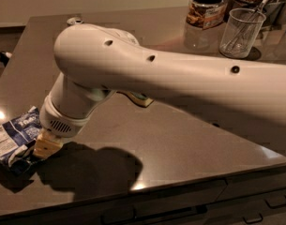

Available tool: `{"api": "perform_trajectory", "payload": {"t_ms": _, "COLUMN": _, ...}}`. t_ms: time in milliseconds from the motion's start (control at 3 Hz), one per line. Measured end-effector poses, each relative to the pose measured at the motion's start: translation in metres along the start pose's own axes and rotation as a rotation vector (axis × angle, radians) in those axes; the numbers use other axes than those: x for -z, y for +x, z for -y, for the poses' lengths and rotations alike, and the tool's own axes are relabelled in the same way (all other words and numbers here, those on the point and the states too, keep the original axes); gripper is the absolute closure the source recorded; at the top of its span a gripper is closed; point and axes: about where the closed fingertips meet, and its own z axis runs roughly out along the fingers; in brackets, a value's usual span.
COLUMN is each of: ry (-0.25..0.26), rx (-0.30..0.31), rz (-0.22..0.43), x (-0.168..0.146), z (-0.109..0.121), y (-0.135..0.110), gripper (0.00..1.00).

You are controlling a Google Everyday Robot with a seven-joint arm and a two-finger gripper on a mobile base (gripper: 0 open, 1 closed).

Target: Pick blue chip bag

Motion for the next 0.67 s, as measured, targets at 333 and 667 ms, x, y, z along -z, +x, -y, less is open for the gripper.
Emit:
{"api": "perform_trajectory", "payload": {"t_ms": 333, "ry": 0.017, "rx": -0.069, "rz": 0.044, "x": 0.036, "z": 0.019, "y": 0.006, "gripper": 0.99}}
{"api": "perform_trajectory", "payload": {"t_ms": 667, "ry": 0.029, "rx": -0.117, "rz": 0.097, "x": 0.069, "z": 0.033, "y": 0.009, "gripper": 1.00}}
